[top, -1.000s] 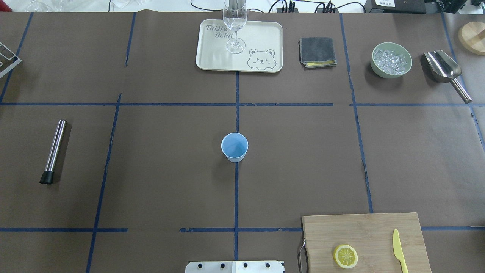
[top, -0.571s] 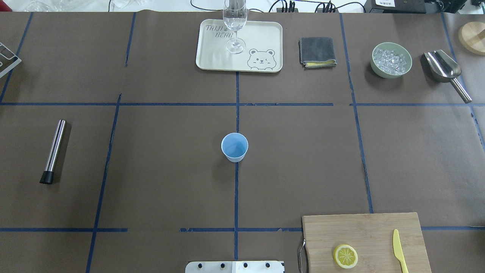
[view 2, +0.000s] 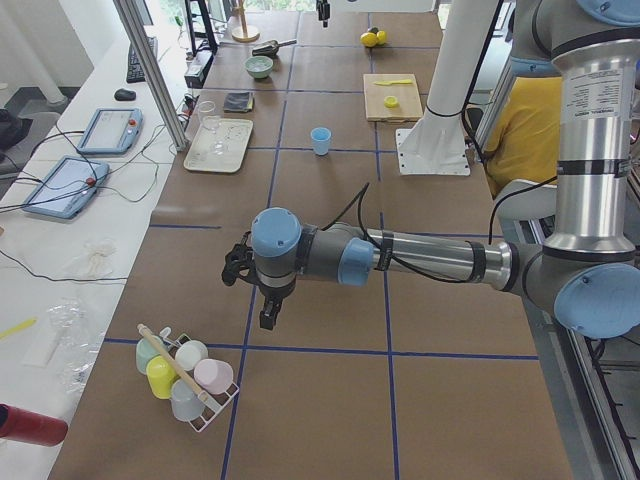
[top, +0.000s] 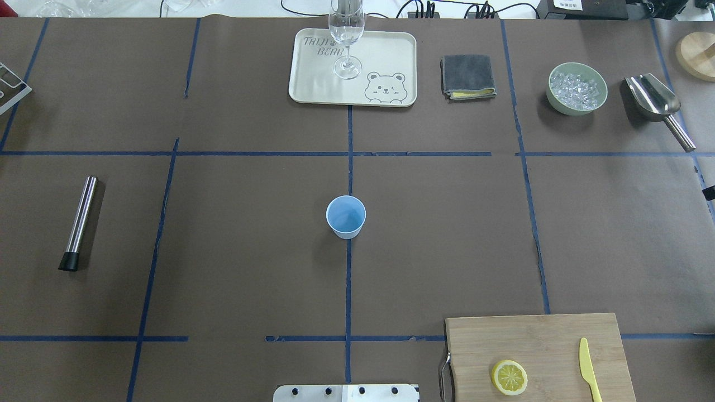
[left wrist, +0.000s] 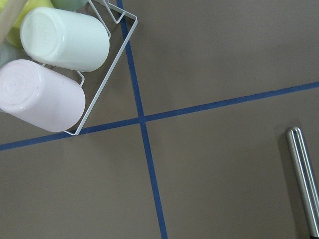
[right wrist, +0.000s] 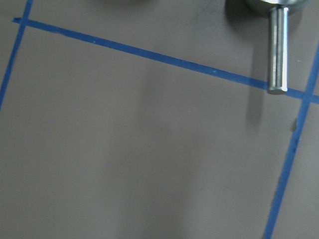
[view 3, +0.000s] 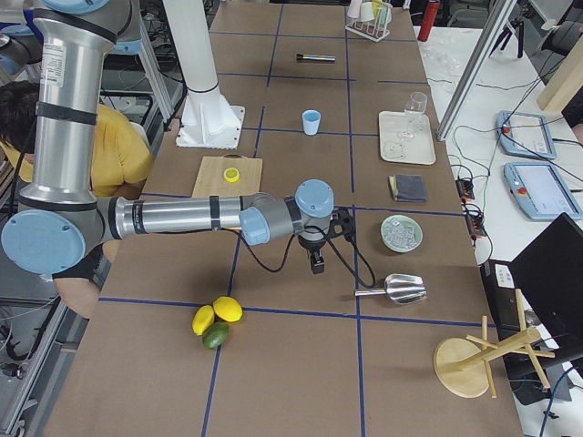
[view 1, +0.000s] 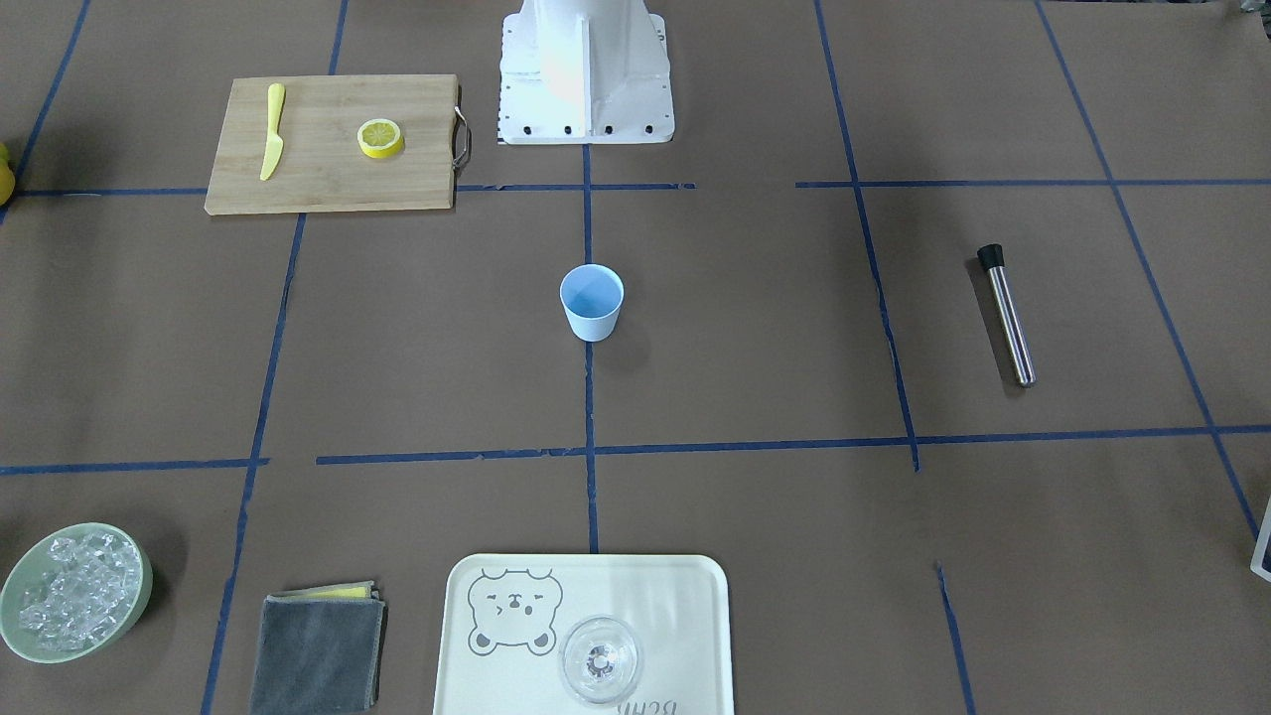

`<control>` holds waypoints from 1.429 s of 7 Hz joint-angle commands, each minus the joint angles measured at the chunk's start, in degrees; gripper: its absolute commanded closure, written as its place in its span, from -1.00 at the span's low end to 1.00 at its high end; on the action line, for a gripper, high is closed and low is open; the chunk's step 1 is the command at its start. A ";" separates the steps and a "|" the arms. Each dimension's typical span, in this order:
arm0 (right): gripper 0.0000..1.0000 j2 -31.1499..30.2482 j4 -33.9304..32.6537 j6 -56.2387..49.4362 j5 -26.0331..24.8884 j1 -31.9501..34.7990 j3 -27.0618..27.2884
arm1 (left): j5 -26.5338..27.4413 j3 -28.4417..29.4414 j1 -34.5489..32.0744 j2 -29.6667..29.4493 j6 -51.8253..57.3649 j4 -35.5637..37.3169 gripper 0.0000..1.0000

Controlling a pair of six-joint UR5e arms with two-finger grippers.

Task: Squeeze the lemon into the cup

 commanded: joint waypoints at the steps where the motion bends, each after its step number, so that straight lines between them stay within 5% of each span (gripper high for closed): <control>1: -1.00 -2.42 12.49 24.05 -2.02 -11.76 5.84 | -0.22 0.09 0.04 -0.09 0.10 -0.11 -1.00; 4: -1.00 -3.92 12.88 50.78 -22.53 -37.91 19.44 | -0.22 0.26 4.69 0.00 -0.08 -7.64 -1.00; 5: -1.00 -3.66 12.88 60.26 -23.90 -44.00 20.79 | -0.14 0.35 4.78 0.00 0.01 -7.84 -1.00; 6: -1.00 -4.01 12.80 66.71 -34.36 -53.46 23.06 | -0.13 0.26 4.79 0.00 0.10 -7.84 -1.00; 10: -1.00 -5.68 12.44 79.04 -42.71 -69.17 23.35 | 0.04 0.35 4.79 0.00 -0.08 -7.84 -1.00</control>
